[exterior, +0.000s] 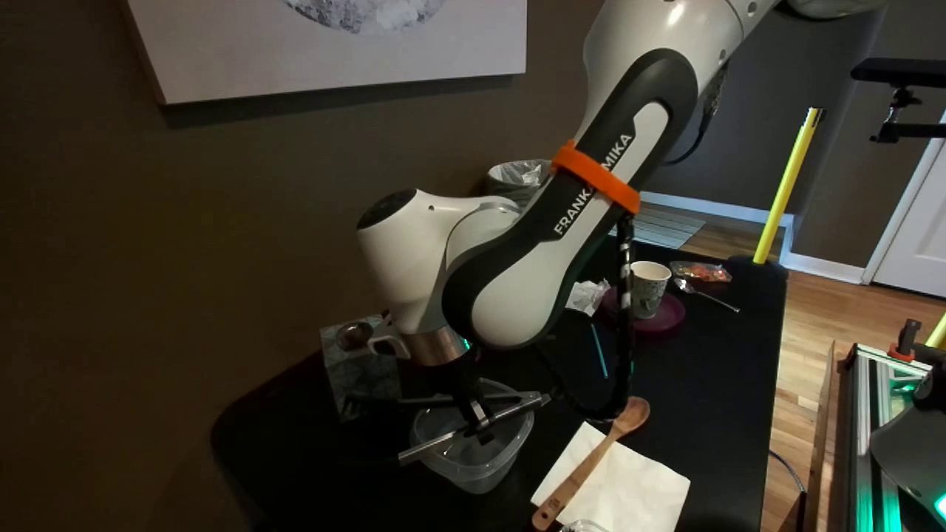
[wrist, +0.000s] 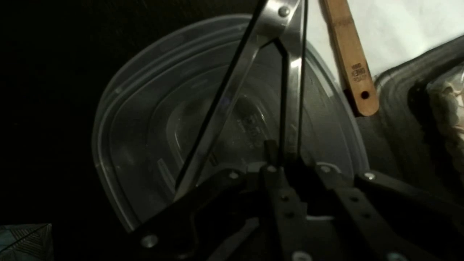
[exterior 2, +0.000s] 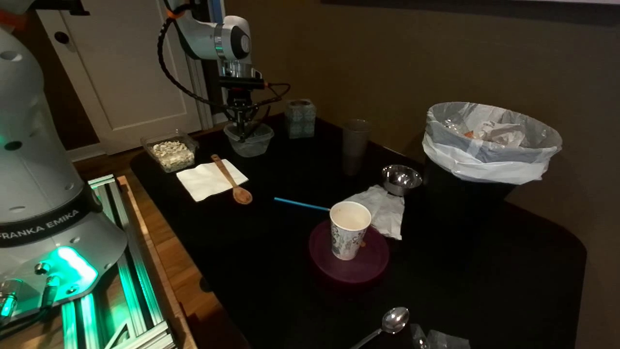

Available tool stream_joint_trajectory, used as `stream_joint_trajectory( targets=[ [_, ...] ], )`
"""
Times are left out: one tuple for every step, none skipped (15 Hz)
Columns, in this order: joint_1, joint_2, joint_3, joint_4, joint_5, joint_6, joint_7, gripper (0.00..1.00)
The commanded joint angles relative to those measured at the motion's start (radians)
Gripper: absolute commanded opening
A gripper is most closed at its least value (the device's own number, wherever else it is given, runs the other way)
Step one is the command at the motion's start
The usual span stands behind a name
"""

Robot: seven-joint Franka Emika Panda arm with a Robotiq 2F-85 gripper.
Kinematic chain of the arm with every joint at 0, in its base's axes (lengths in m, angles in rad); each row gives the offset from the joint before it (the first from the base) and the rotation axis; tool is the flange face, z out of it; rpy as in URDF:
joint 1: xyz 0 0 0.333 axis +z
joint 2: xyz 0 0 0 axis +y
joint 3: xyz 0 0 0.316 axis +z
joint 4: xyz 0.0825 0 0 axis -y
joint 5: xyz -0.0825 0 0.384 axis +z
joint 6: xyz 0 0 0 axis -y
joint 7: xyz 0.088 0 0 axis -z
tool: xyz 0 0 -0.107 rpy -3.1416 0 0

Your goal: Put the tongs on the transparent bowl

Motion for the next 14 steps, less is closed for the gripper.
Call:
stream_joint_trajectory(
  targets=[
    [-0.009,0.020,0.012,0.024,-0.002,-0.034,-0.010,0.40],
    [-0.011,0.017,0.013,0.021,0.000,-0.032,-0.011,0.46],
    [-0.013,0.013,0.015,0.018,0.003,-0.030,-0.014,0.52],
    [-0.016,0.006,0.019,0.013,0.005,-0.024,-0.018,0.61],
    [-0.015,0.000,0.019,0.009,0.003,-0.020,-0.017,0.68],
    [-0.020,-0.010,0.026,0.001,0.009,-0.011,-0.023,0.77],
    [-0.020,-0.018,0.029,-0.004,0.010,-0.004,-0.023,0.84],
    [-0.022,-0.030,0.034,-0.011,0.011,0.005,-0.026,0.90],
    [-0.026,-0.045,0.041,-0.019,0.015,0.017,-0.028,0.98],
    [-0.031,-0.059,0.049,-0.026,0.021,0.027,-0.036,1.00],
    [-0.038,-0.083,0.057,-0.039,0.027,0.043,-0.040,1.00],
    [-0.049,-0.106,0.066,-0.054,0.036,0.062,-0.048,1.00],
    [-0.065,-0.139,0.076,-0.078,0.050,0.089,-0.062,1.00],
    [-0.082,-0.171,0.080,-0.101,0.064,0.112,-0.069,1.00]
  ],
)
